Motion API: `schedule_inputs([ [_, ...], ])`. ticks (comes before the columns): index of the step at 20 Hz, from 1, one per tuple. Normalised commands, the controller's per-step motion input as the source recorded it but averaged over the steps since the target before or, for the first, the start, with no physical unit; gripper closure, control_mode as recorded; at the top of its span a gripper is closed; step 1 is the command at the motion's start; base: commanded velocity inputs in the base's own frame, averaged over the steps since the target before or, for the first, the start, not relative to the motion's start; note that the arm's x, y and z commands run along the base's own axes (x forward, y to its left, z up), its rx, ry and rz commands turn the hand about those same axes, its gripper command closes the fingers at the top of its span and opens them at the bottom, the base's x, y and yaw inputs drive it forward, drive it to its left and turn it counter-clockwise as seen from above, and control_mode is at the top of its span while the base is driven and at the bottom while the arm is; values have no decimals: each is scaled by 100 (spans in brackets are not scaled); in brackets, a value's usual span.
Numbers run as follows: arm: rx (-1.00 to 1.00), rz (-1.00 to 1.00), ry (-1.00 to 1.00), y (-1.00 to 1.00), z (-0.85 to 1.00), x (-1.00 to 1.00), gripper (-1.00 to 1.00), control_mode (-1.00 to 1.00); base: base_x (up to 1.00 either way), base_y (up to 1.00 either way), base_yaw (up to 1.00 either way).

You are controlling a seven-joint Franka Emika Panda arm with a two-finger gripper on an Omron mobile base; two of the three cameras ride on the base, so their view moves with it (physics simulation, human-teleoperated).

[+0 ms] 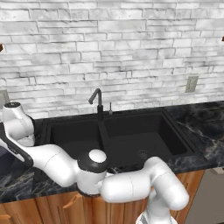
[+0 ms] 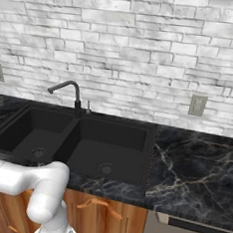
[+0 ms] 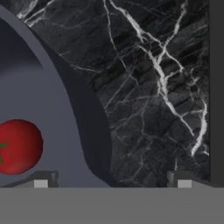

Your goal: Dump the tomato from the pot into the sink. Then turn on the water and wash the tomato. Then turn off the water and put the tomato back in the pot.

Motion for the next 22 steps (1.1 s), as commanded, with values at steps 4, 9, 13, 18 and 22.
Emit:
schedule_inputs([
  [4, 0, 0, 0, 17, -26, 1, -100, -100, 0, 0, 0],
  [9, -7, -7, 5, 13, -19, 0, 100, -100, 0, 0, 0],
  [13, -18, -17, 7, -9, -11, -12, 100, -100, 0, 0, 0],
  [18, -9, -25, 4, -49, 1, -33, 100, -100, 0, 0, 0],
  [22, 0, -39, 8, -82, 20, -30, 100, -100, 0, 0, 0],
])
